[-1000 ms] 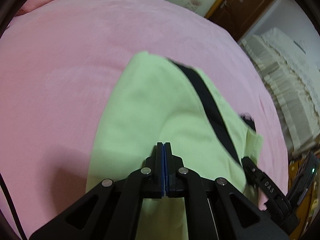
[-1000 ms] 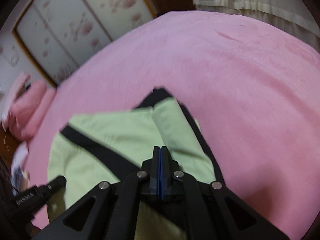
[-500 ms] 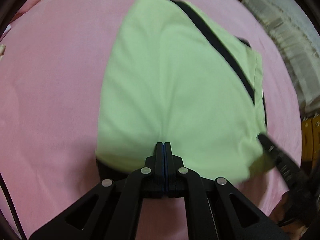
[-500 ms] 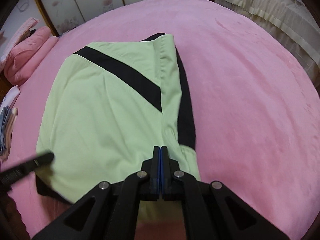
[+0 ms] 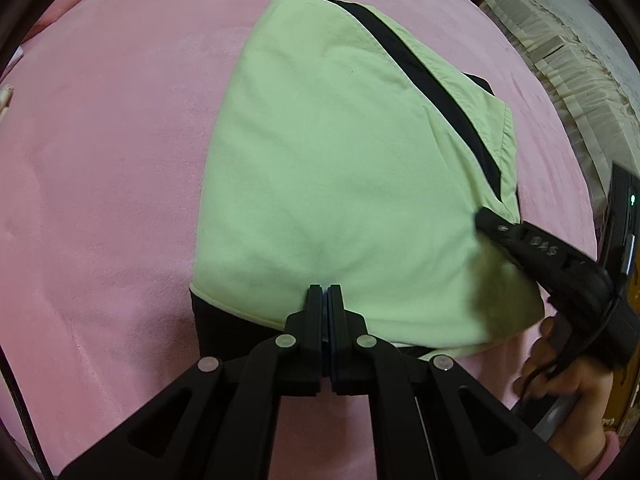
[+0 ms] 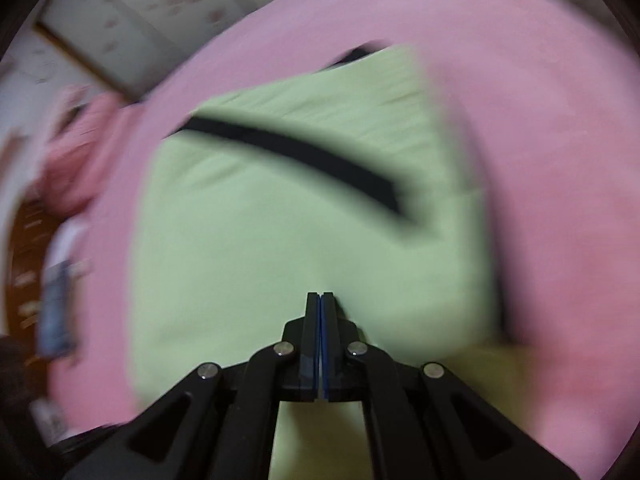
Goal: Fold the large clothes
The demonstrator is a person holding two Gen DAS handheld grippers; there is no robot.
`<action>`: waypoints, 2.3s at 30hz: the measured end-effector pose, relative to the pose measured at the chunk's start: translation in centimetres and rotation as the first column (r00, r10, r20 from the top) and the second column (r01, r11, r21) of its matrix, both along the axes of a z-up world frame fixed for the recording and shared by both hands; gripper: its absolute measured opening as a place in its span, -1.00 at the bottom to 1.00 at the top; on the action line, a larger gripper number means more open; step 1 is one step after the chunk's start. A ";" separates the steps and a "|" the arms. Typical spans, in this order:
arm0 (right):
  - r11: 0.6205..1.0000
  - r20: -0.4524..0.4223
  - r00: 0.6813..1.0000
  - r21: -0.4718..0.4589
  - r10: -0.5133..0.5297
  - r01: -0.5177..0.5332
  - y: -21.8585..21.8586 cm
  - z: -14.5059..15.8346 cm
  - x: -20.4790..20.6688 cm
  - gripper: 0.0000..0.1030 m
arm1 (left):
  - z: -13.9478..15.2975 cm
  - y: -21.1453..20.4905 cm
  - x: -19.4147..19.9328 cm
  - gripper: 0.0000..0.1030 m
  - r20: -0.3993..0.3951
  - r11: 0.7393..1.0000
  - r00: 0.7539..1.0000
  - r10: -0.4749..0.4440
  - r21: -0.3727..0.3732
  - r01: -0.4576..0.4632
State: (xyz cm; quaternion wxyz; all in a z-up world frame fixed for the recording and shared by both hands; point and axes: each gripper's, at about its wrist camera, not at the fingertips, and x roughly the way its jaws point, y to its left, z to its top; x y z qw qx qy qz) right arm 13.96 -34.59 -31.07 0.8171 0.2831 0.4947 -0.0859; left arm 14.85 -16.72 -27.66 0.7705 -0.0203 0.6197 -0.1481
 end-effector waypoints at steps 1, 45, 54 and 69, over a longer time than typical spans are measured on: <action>0.999 -0.024 0.999 0.002 -0.037 0.038 -1.3 0.0 -0.7 -1.00 | 0.1 0.0 0.0 -0.98 0.000 1.000 1.000 -0.003 0.004 0.003; 0.960 -0.218 0.940 -0.043 0.262 -0.277 3.3 9.6 -5.0 0.45 | 9.3 -0.7 -0.6 0.93 0.042 0.981 0.996 -0.079 0.183 0.070; 0.961 -0.216 0.941 -0.032 0.262 -0.275 3.1 9.2 -4.1 0.45 | 8.8 -1.2 0.1 0.93 0.027 0.978 0.997 -0.075 0.197 0.068; 0.970 -0.288 0.926 0.054 0.243 -0.238 0.0 3.7 -1.0 0.45 | 3.2 -0.5 5.5 0.93 -0.062 0.963 0.997 -0.051 0.261 0.066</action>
